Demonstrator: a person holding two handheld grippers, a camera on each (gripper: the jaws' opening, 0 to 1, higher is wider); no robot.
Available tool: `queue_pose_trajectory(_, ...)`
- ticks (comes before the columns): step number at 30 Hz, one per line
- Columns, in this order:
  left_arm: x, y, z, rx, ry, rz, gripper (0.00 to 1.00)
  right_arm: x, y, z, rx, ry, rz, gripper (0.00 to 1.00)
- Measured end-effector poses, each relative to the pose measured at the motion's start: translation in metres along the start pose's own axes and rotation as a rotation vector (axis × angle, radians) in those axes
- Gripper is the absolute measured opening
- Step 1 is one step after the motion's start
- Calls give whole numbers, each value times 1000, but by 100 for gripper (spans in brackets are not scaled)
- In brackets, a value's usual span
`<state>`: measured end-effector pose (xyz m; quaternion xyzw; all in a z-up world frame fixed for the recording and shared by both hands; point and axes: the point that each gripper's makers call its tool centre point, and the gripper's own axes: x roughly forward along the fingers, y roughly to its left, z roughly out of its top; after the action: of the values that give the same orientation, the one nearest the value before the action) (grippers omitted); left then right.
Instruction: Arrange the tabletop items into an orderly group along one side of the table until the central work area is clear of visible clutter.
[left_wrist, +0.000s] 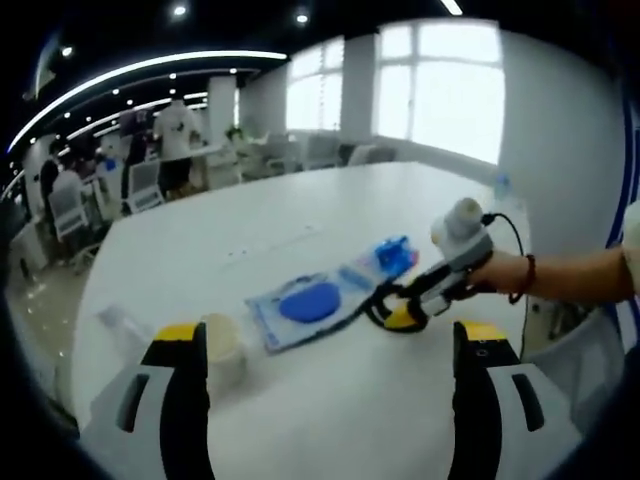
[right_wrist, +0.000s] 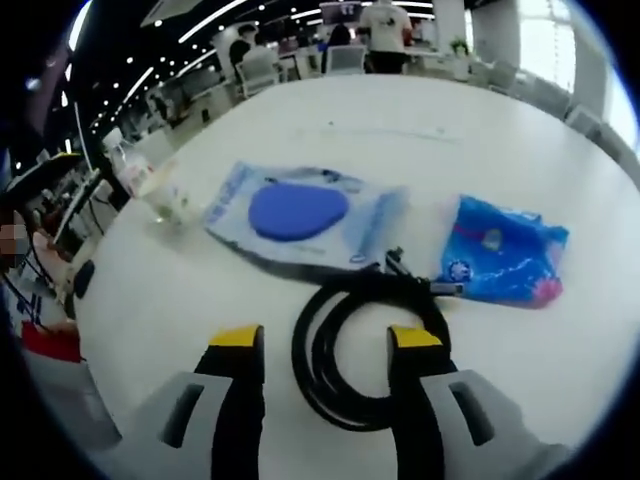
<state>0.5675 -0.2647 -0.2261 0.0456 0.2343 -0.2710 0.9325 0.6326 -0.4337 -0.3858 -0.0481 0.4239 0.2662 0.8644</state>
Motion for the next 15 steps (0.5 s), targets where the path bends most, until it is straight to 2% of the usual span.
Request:
queue_pose_trajectory(4,-5,2,-3,-27,-3,4,99,4,1,1,3,-4,-9,39)
queue_pose_trajectory(9,-9,1,-8,-45,-4,3,99,8,0,-1,7,8,-33,32)
queue_pose_trajectory(13,-10,1,-12,-46,6,4,99,10,2,-4,21,19,-40,19)
queue_pose_trajectory(15,-11,1,-13,-55,4,1,99,11,1,-5,18,25,-58,18)
